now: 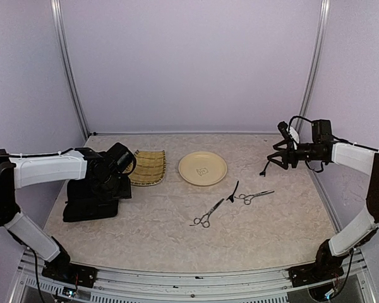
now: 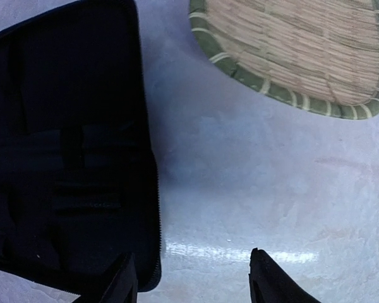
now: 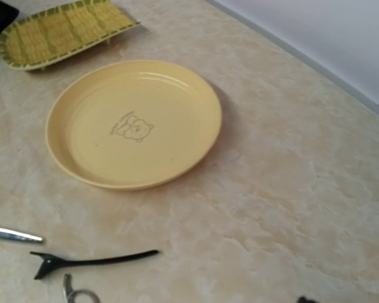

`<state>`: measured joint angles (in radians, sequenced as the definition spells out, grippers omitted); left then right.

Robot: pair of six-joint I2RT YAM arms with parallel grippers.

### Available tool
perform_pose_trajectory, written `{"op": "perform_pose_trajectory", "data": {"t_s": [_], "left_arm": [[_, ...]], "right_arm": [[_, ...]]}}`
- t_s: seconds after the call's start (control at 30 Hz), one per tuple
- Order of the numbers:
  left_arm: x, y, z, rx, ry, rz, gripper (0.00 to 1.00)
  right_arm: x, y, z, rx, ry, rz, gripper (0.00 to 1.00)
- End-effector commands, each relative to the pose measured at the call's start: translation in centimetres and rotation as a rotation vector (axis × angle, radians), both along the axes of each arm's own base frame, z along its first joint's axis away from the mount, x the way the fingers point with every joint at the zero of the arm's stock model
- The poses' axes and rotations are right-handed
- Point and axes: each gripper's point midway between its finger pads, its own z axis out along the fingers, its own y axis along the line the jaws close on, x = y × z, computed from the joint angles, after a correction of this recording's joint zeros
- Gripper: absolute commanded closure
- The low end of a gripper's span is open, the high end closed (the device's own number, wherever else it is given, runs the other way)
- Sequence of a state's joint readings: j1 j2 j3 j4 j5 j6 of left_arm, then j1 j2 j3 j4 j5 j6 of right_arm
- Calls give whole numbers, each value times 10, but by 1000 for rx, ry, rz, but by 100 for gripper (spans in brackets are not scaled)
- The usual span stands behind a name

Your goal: Sort the hair-cutting tools

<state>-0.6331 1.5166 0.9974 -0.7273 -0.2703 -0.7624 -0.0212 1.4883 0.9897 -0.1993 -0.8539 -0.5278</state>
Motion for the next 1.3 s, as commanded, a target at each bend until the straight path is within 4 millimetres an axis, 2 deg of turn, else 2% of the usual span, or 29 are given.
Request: {"op": "perform_pose_trajectory", "data": {"t_s": [0.0, 0.13, 0.27, 0.47, 0.57, 0.83, 0.9, 0.97, 1.07, 1.2, 1.27], "left_arm": [[-11, 24, -10, -4, 32, 73, 41], [-13, 32, -24, 13, 65, 70, 40], [-10, 33, -30, 33, 72, 53, 36], [-12, 28, -37, 15, 89, 34, 40], [-12, 32, -40, 36, 88, 33, 49], [-19, 34, -53, 45, 122, 20, 62], [-20, 34, -55, 47, 127, 17, 70], [-21, 33, -55, 42, 128, 9, 77], [-24, 35, -54, 43, 122, 13, 82], [-29, 31, -50, 25, 118, 13, 100], [-32, 25, -45, 15, 109, 8, 100]], "right_arm": [[-3, 12, -1, -5, 11, 54, 29], [-6, 20, -7, -28, 12, 76, 30], [-6, 23, -13, -44, 15, 84, 31], [-6, 24, -17, -62, 13, 88, 31], [-5, 23, -20, -73, 17, 87, 32], [-5, 24, -22, -80, 18, 89, 33], [-5, 24, -24, -84, 22, 88, 33], [-5, 25, -25, -86, 23, 90, 33], [-5, 26, -25, -91, 24, 92, 33], [-5, 27, -25, -110, 16, 95, 34], [-5, 27, -25, -116, 12, 96, 34]]}}
